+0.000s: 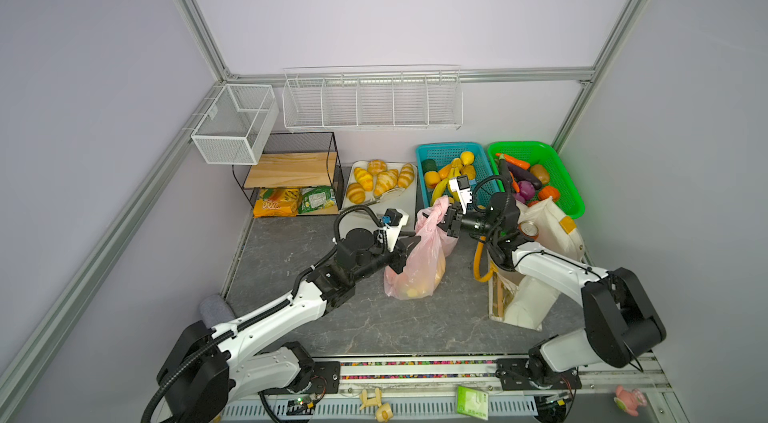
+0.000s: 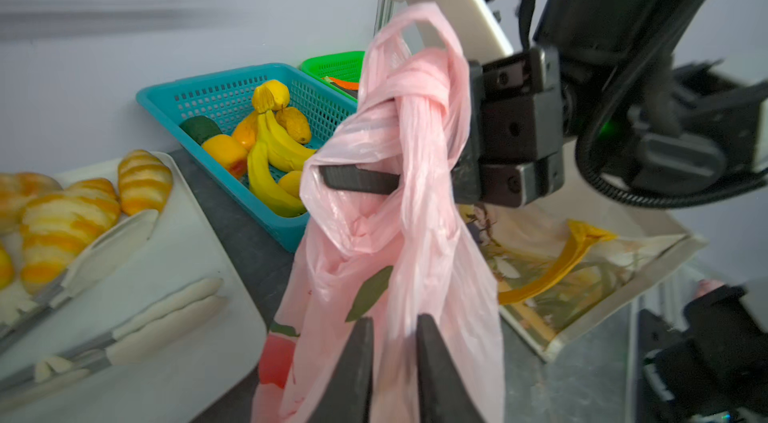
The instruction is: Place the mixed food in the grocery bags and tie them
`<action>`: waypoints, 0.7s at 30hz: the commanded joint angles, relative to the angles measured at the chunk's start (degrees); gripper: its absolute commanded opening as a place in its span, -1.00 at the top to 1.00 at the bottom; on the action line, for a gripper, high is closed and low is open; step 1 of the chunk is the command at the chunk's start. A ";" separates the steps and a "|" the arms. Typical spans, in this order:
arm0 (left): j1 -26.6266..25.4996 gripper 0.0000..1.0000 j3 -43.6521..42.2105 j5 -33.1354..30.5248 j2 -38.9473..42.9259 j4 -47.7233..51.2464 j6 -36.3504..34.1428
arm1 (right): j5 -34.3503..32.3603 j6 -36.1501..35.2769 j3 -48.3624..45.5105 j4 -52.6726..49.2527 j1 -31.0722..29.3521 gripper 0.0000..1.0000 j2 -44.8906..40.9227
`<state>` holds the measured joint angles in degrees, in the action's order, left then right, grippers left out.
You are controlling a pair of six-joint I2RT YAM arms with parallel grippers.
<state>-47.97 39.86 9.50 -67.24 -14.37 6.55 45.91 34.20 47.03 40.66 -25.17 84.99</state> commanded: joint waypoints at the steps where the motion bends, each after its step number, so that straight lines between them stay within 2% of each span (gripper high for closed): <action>1: 0.07 0.77 2.46 3.42 -4.80 -1.13 -1.16 | -0.28 3.21 0.08 3.88 -0.45 0.87 -1.50; 4: -0.10 0.83 2.39 6.54 -8.64 -6.56 1.75 | -0.61 5.83 0.30 5.07 -0.39 0.87 -1.19; 7: -0.95 0.84 1.89 6.50 -11.89 -13.12 4.28 | -0.69 7.43 0.04 5.81 -0.41 0.86 -0.88; 13: -2.31 0.76 2.48 1.79 -17.78 -21.34 8.56 | 0.31 8.88 -0.80 5.69 -0.42 0.86 -1.09; 15: -2.26 0.69 2.10 0.16 -18.53 -23.28 9.03 | 0.96 8.54 -1.09 4.75 -0.39 0.86 -1.63; 21: -2.17 0.27 -1.17 -0.62 -17.17 -25.69 7.17 | 2.75 4.47 -1.26 -0.40 -0.13 0.86 -2.88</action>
<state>-50.06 40.21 10.31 -85.36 -36.40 13.61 46.22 40.23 46.37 41.28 -25.26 84.53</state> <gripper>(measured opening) 0.359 0.069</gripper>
